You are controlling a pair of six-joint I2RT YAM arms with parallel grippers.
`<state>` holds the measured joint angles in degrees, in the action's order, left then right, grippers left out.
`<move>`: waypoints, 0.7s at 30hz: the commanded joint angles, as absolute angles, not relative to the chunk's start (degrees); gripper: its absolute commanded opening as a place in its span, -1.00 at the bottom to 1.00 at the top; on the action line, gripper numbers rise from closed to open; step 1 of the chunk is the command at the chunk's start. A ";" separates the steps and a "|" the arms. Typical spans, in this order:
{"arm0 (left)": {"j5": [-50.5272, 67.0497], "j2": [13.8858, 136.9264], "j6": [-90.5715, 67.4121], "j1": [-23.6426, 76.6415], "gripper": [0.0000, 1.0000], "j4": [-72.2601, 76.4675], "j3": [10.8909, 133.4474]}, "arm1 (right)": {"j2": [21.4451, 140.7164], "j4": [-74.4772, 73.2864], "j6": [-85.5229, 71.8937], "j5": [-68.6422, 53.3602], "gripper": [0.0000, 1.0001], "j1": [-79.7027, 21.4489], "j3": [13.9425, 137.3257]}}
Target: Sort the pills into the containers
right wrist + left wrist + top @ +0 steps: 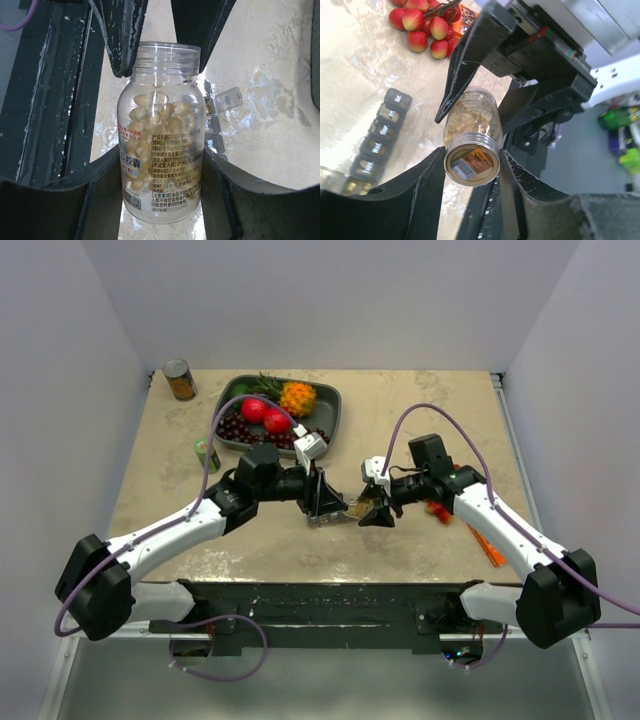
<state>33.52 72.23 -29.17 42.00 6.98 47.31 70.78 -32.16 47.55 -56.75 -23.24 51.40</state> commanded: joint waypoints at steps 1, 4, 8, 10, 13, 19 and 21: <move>37.72 72.16 -15.30 41.75 -0.40 8.09 47.46 | 69.96 -29.18 48.43 -60.82 -1.00 -23.29 53.09; 32.70 69.97 -16.96 40.96 0.07 8.35 47.46 | 70.13 -29.09 48.34 -60.82 -1.00 -23.03 53.17; 27.09 66.28 -20.47 40.34 0.65 8.35 47.02 | 70.31 -29.09 48.43 -60.56 -1.00 -22.94 53.17; 26.81 64.09 -22.14 39.90 0.71 8.53 46.58 | 70.22 -29.09 48.52 -60.56 -1.00 -22.94 53.17; 24.70 61.35 -25.12 38.85 0.99 7.82 45.97 | 70.22 -29.09 48.60 -60.38 -1.00 -22.94 53.17; 22.33 56.61 -30.75 35.51 0.99 5.63 44.74 | 70.14 -29.27 48.87 -60.21 -1.00 -23.03 53.09; 21.45 55.29 -32.60 34.37 0.99 5.27 44.30 | 70.05 -29.27 48.95 -60.21 -1.00 -22.94 53.09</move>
<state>24.34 57.87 -27.49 36.49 5.30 45.36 70.87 -30.79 47.68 -58.08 -23.18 51.40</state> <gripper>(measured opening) 0.992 0.555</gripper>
